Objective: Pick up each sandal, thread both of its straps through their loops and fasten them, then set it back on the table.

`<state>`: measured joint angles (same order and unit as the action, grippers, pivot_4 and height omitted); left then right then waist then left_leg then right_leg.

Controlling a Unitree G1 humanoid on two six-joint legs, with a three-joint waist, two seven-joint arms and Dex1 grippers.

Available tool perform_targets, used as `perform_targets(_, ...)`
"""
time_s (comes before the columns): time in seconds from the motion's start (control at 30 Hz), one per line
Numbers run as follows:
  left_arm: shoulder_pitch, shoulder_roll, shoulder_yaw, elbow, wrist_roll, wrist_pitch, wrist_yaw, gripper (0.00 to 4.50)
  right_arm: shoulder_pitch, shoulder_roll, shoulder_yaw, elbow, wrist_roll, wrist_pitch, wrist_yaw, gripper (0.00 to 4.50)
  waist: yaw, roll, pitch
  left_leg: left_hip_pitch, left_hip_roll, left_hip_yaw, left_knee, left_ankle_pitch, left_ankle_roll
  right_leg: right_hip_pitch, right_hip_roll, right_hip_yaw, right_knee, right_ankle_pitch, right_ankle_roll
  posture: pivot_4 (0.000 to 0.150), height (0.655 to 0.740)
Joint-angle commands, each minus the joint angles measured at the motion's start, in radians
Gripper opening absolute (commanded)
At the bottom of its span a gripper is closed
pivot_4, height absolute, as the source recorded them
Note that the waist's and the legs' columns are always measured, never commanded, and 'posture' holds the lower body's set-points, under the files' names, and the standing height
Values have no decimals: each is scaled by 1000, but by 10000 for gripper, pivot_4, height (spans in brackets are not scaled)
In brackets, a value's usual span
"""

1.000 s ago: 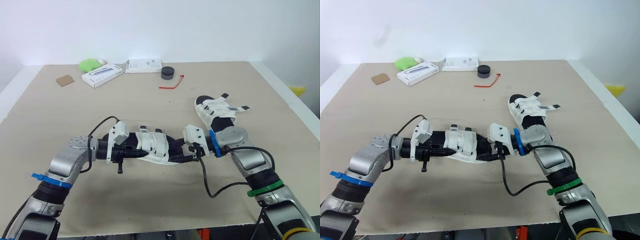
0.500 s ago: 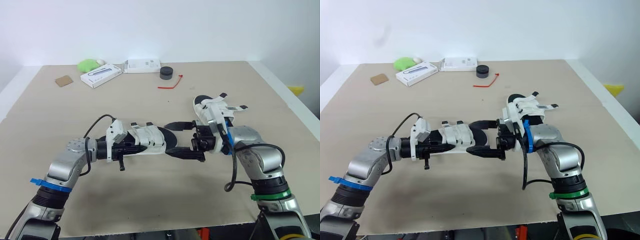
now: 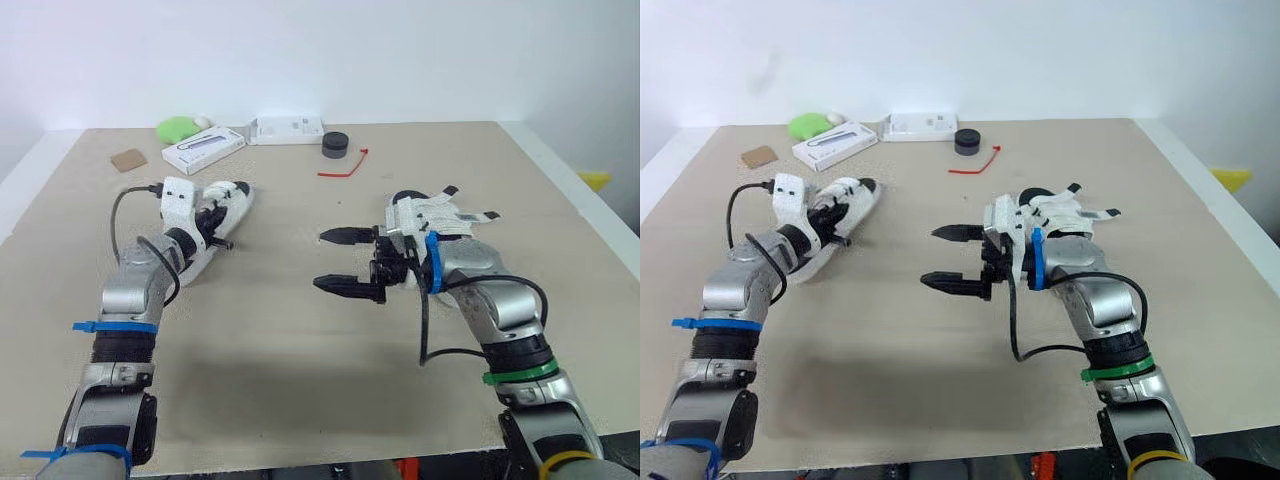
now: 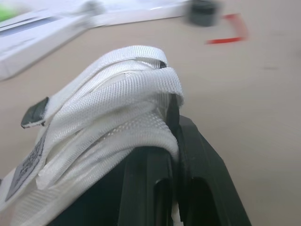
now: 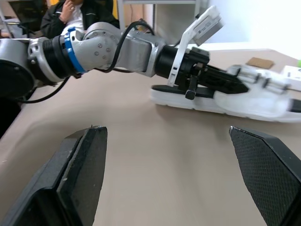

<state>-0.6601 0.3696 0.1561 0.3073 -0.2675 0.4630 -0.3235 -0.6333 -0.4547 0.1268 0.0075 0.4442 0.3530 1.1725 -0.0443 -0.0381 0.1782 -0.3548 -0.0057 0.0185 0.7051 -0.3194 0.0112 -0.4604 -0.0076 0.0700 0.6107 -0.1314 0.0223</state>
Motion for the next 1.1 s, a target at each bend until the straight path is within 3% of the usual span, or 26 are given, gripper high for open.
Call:
perform_targets(0.03,-32,-14,26,-1,26,-21,80,0,-25,6,-9,-9,4,-26,6,44437,1,0,0,-1,0,0,0,0,0,0,-1,-1,-1,0,0,1500,7400)
perform_targets(0.3,-13,-46,13,-10,82,-8,191,0,-13,-10,-24,-22,17,-33,24,44437,-1,0,0,-1,0,-1,0,-2,-1,0,-3,-3,-1,1,0,1500,7400)
perform_targets(0.43,9,-45,-19,-66,99,7,184,13875,-7,-18,-23,-25,0,-43,10,45000,-1,0,0,0,0,-1,0,-2,-1,0,-2,-3,-1,1,0,1500,7400)
perform_targets(0.63,77,-46,-51,-238,110,61,184,44667,-51,-14,-31,76,-68,-97,-49,45000,-2,0,0,0,0,0,0,-2,-1,0,-2,-3,-1,1,0,1500,7400)
perform_targets(0.83,166,-34,-48,-428,81,120,149,44667,-67,-18,-28,118,-83,-132,-37,45000,-1,0,0,-1,0,-1,0,-2,-1,0,-2,-3,-1,1,0,1500,7400)
perform_targets(1.1,382,52,-43,-718,-58,115,-75,44667,-16,-52,-55,76,-81,-135,-53,45000,-1,0,0,-1,0,0,0,-2,-1,0,-2,-3,-1,0,0,1500,7400)
